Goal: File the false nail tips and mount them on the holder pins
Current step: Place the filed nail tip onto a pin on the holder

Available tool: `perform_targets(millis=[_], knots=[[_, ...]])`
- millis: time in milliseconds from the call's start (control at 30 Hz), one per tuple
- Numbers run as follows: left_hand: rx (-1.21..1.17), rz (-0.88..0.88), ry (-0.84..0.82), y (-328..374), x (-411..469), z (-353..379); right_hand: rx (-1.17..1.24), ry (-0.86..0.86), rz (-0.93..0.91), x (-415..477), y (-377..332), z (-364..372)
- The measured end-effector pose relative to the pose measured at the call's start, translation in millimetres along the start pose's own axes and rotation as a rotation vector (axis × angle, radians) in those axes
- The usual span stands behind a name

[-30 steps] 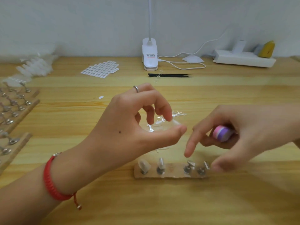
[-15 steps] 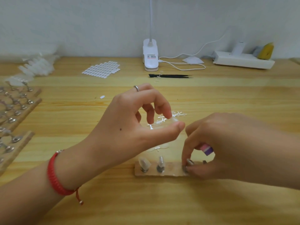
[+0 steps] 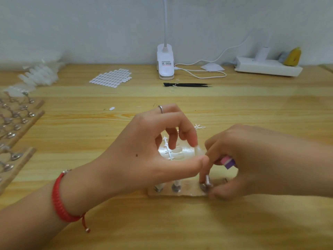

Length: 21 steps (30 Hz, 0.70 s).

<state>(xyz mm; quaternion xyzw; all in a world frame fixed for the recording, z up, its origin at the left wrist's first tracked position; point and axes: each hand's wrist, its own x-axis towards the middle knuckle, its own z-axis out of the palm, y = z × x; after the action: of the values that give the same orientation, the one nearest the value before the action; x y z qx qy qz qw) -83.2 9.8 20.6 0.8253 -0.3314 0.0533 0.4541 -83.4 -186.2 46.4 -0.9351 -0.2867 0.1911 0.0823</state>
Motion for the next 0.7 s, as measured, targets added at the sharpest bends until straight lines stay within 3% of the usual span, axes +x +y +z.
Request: perform_targets(millis=[200,700], knots=[[0.091,0.009,-0.129,-4.2,-6.4,9.8,0.262,-0.015,0.076,-9.9,25.5,-34.2],[0.235,-0.017,-0.163,-1.9,-8.8,24.1,0.125,-0.068,0.203,-1.9,26.8,-19.8]])
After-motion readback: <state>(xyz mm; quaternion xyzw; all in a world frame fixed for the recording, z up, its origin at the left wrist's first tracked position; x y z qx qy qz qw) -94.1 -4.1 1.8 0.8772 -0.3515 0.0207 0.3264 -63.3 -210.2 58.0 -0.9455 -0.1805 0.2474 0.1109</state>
